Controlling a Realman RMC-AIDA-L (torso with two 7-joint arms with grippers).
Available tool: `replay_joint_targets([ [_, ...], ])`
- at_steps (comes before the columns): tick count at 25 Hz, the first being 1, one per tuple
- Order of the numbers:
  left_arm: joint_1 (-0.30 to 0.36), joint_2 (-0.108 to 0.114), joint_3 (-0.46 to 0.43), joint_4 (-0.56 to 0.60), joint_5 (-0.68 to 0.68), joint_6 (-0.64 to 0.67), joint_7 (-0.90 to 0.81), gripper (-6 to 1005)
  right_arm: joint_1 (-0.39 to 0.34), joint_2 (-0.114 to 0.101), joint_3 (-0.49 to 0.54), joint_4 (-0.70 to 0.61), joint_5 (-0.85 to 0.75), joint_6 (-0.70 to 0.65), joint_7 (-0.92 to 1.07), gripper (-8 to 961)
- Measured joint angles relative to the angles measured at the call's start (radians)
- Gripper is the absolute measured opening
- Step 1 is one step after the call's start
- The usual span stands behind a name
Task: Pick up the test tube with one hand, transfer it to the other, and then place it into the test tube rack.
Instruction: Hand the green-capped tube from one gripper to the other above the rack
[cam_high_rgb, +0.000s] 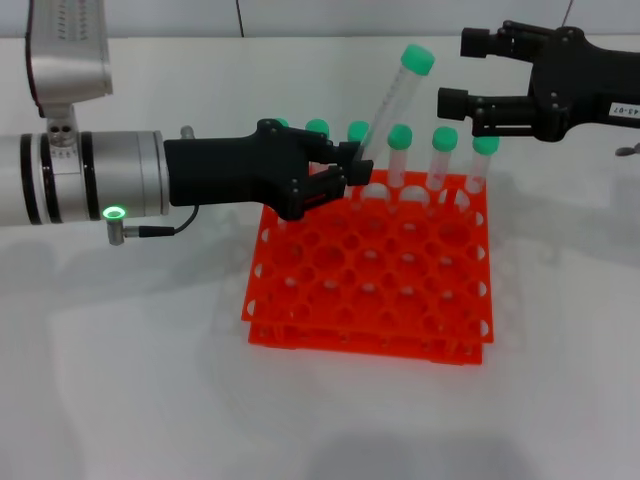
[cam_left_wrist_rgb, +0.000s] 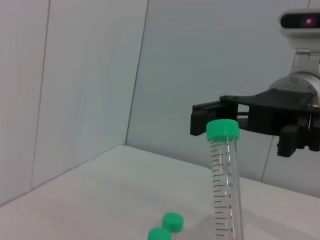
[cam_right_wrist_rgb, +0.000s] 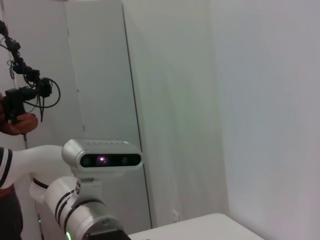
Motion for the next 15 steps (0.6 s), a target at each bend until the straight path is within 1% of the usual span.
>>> replay_joint_targets([
  [15, 0.0, -0.003, -0.001, -0.001, 0.004, 0.005, 0.0, 196, 0.028, 0.001, -0.018, 0.041, 0.014, 0.013, -0.005, 771],
])
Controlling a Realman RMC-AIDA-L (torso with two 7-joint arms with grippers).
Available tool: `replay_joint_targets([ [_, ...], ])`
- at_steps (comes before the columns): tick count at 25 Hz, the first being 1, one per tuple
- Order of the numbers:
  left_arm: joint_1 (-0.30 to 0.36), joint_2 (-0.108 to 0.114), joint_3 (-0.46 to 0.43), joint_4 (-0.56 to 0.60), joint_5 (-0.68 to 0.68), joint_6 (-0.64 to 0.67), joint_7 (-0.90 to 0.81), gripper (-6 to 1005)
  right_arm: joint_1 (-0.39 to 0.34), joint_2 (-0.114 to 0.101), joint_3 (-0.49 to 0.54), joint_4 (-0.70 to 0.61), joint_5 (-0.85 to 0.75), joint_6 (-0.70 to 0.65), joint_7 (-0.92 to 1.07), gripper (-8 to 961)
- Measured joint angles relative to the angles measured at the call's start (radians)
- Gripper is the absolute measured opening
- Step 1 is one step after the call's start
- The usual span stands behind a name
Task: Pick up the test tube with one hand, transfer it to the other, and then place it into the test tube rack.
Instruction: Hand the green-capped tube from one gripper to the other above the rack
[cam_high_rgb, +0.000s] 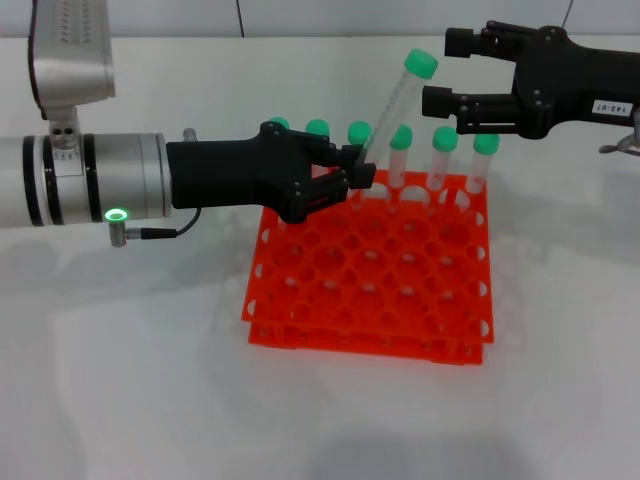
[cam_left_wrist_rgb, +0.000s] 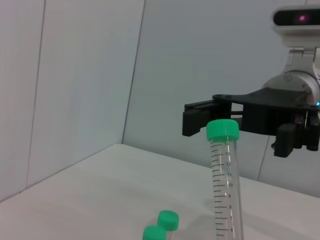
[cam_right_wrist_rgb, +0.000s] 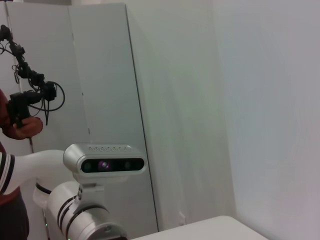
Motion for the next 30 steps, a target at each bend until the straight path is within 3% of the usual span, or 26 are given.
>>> replay_joint_targets([
  [18, -0.01, 0.0, 0.014, 0.006, 0.0, -0.003, 0.0, 196, 0.043, 0.0, -0.015, 0.066, 0.038, 0.006, -0.027, 765],
  [28, -0.009, 0.0, 0.014, 0.009, -0.006, 0.0, 0.0, 196, 0.039, 0.0, -0.008, 0.084, 0.043, 0.013, -0.038, 715],
  [30, -0.01, 0.0, 0.014, 0.009, -0.007, 0.0, 0.001, 196, 0.038, 0.0, -0.008, 0.084, 0.043, 0.013, -0.038, 636],
])
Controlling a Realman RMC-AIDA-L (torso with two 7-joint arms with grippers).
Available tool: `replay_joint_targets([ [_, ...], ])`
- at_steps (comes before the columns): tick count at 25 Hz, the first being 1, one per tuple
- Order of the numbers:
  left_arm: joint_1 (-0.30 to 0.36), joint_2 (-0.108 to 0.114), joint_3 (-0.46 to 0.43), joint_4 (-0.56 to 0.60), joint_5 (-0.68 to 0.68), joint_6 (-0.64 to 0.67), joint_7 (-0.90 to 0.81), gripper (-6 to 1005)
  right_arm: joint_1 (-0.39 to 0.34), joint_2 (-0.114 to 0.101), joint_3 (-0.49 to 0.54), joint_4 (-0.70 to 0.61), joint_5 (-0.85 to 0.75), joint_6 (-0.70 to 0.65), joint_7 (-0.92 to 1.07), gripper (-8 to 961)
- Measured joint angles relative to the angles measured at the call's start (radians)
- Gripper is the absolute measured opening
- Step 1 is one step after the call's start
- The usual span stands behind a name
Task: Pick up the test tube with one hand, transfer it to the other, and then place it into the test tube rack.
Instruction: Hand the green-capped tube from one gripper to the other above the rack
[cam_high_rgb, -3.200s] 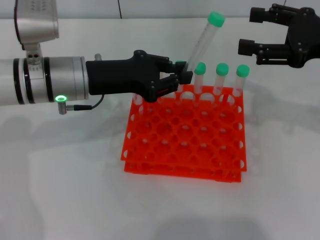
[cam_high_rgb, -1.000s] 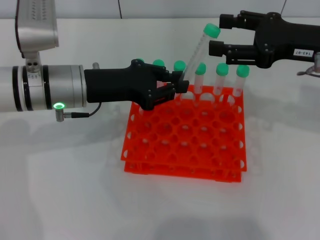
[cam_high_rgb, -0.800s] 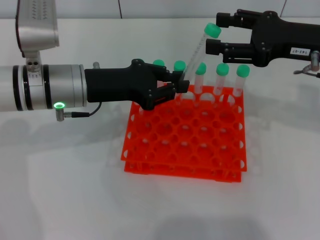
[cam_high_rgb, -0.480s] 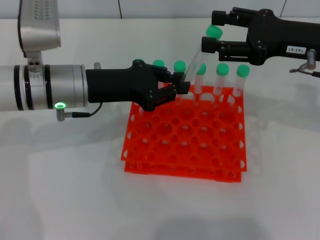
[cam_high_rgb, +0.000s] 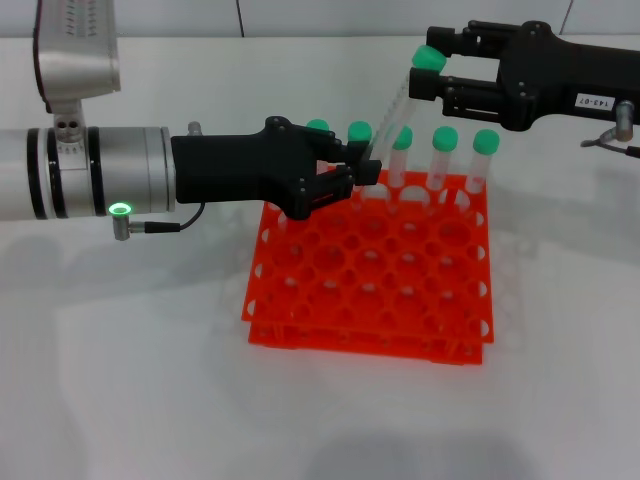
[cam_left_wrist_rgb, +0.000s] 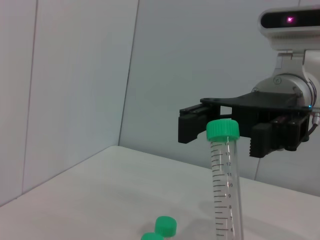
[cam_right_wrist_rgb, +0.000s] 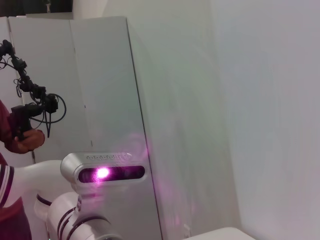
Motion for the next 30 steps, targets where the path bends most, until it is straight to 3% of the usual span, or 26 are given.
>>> replay_joint_targets([
  [12, 0.0, 0.0, 0.0, 0.001, -0.004, 0.002, 0.002, 196, -0.002, 0.0, -0.003, 0.005, 0.009, 0.005, 0.0, 464],
  [30, -0.001, 0.0, 0.0, 0.003, -0.005, 0.003, 0.006, 197, 0.005, 0.0, -0.004, 0.014, 0.012, 0.006, -0.003, 421],
])
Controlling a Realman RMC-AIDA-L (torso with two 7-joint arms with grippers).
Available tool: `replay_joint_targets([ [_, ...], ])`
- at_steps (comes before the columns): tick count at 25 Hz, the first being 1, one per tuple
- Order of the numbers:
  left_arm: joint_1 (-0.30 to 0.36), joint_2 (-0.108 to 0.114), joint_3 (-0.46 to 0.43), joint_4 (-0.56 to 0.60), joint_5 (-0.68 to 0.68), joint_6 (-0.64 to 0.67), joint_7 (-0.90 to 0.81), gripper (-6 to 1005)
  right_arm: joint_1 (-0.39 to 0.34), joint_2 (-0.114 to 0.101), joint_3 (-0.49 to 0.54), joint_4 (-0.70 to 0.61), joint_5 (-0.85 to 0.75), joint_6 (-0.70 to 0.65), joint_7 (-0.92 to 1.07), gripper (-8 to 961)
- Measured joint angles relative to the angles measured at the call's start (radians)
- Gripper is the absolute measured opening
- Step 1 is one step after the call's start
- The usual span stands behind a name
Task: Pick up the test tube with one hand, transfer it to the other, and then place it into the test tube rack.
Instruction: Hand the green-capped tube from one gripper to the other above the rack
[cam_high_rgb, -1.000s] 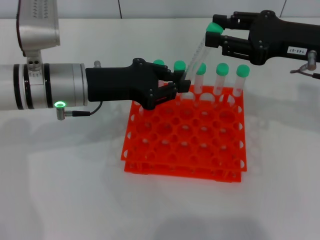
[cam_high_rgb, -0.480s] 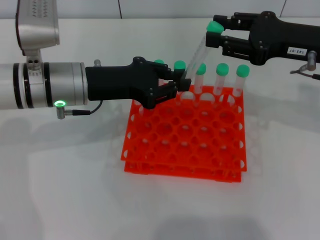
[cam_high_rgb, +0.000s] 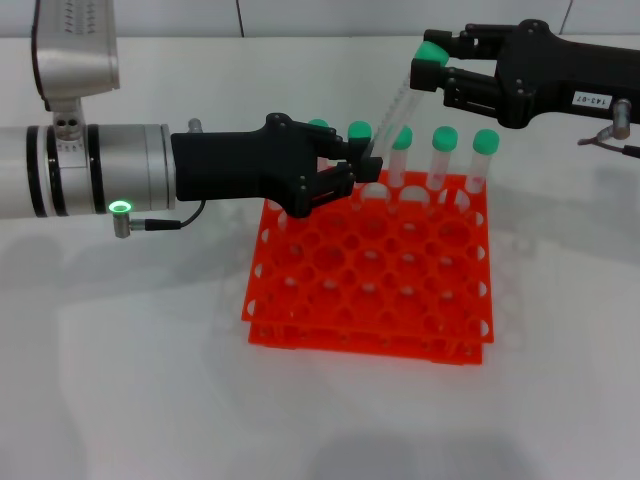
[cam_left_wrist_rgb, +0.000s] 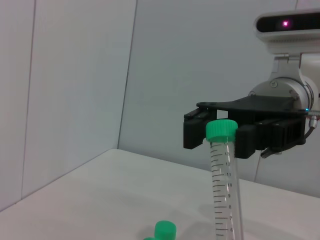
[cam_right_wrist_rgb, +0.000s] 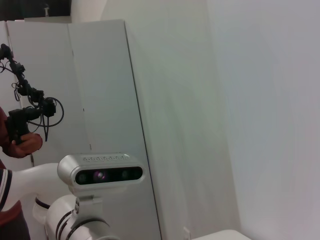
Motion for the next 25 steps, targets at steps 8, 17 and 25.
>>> replay_joint_targets([
  [8, -0.001, -0.002, 0.0, 0.0, 0.0, 0.0, 0.001, 197, 0.0, 0.0, -0.001, 0.0, 0.001, -0.001, 0.0, 276],
  [17, -0.006, -0.004, 0.0, -0.009, 0.001, 0.0, 0.003, 197, 0.0, 0.0, -0.001, 0.0, 0.001, -0.004, 0.0, 276],
  [25, -0.008, -0.007, 0.003, -0.01, 0.001, 0.0, 0.003, 197, 0.001, 0.0, -0.001, 0.0, 0.001, -0.008, 0.0, 276],
])
